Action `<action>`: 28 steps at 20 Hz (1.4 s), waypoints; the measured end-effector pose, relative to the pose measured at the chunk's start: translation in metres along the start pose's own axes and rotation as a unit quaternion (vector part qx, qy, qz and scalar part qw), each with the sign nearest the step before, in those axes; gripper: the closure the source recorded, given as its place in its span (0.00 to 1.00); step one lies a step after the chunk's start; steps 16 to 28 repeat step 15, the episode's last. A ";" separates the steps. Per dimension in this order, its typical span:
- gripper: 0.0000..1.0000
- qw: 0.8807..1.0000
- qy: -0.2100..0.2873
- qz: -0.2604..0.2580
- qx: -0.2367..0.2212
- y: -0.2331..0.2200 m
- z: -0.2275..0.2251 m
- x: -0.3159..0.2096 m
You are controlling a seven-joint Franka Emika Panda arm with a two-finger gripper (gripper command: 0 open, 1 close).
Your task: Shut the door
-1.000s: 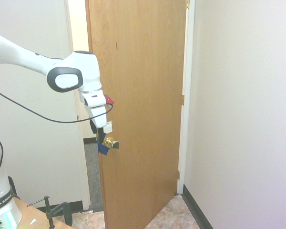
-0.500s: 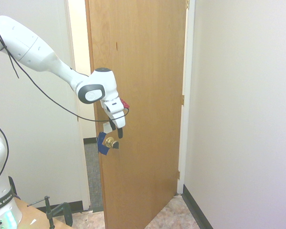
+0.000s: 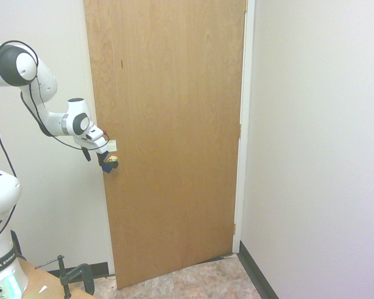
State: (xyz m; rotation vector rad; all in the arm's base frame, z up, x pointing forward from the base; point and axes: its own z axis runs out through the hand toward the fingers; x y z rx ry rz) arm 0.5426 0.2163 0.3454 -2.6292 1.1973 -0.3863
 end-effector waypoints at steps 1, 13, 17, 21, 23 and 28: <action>0.00 1.000 -0.003 -0.010 -0.003 -0.018 0.008 -0.009; 0.00 0.997 -0.011 -0.013 -0.072 0.051 -0.095 0.049; 0.00 0.996 -0.008 0.003 -0.091 0.084 -0.120 0.057; 0.00 0.996 -0.008 0.003 -0.091 0.084 -0.120 0.057; 0.00 0.996 -0.008 0.003 -0.091 0.084 -0.120 0.057; 0.00 0.996 -0.008 0.003 -0.091 0.084 -0.120 0.057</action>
